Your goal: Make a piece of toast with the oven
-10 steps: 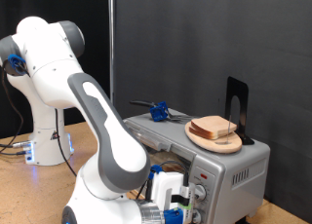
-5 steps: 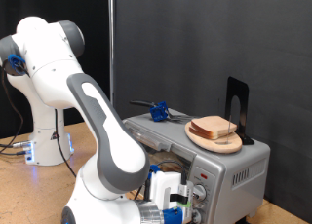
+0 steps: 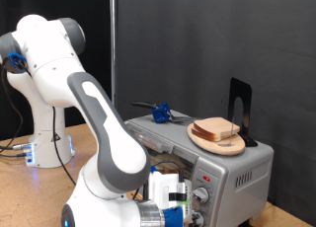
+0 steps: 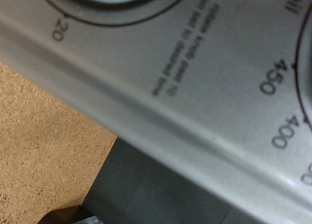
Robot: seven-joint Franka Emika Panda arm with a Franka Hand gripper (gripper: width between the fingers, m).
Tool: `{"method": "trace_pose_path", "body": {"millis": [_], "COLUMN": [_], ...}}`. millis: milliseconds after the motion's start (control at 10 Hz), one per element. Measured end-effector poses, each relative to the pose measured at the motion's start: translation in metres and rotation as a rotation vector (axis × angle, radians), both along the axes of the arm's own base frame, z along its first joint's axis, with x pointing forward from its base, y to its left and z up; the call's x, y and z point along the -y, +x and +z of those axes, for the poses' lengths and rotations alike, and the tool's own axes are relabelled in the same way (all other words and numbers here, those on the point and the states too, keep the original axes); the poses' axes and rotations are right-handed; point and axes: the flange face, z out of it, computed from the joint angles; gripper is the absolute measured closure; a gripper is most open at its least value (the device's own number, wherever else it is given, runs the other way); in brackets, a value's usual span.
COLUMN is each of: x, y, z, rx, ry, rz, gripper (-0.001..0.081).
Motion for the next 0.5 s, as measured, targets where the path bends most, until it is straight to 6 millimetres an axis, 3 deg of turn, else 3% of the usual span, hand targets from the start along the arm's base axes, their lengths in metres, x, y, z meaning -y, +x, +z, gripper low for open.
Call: {"method": "trace_pose_path", "body": {"millis": [500], "x": [0.0000], "y": [-0.0018], "z": [0.0009], "rx": [0.037], "ry": [-0.013], "rz": [-0.003], "gripper": [0.0692]}}
